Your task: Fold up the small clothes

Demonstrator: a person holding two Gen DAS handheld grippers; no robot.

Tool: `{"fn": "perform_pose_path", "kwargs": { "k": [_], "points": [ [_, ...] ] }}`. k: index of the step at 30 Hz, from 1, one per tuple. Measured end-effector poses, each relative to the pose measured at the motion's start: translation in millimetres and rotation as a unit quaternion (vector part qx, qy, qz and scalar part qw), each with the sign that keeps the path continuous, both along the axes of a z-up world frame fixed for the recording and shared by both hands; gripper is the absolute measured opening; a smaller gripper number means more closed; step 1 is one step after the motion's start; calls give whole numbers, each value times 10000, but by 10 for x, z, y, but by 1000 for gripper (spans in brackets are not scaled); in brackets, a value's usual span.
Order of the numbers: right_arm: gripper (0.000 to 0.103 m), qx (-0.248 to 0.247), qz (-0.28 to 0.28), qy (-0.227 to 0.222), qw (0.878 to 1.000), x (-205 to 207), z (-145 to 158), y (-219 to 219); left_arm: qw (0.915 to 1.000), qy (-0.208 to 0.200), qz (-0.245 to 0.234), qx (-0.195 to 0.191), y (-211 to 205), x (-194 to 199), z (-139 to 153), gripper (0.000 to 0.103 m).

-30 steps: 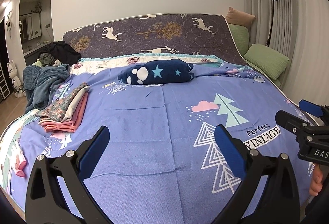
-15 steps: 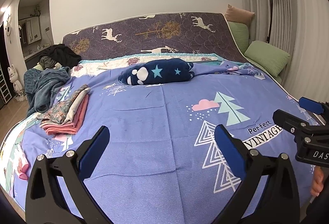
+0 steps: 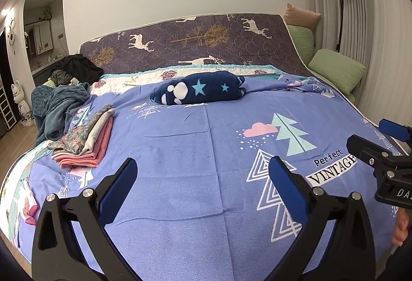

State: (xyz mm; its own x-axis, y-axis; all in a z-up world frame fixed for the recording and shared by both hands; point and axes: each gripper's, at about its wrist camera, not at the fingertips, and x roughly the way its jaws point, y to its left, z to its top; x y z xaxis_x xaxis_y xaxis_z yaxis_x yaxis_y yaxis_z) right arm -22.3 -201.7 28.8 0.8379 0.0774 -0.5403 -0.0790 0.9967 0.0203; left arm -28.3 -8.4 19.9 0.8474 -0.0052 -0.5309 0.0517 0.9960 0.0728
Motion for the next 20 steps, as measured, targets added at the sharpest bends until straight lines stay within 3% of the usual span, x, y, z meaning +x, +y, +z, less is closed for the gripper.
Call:
{"fn": "perform_pose_path", "kwargs": {
  "k": [20],
  "points": [
    [101,-39,-43,52,10000,43,-9,-64,9999,58,82,44,35,40,-47,102]
  ]
}}
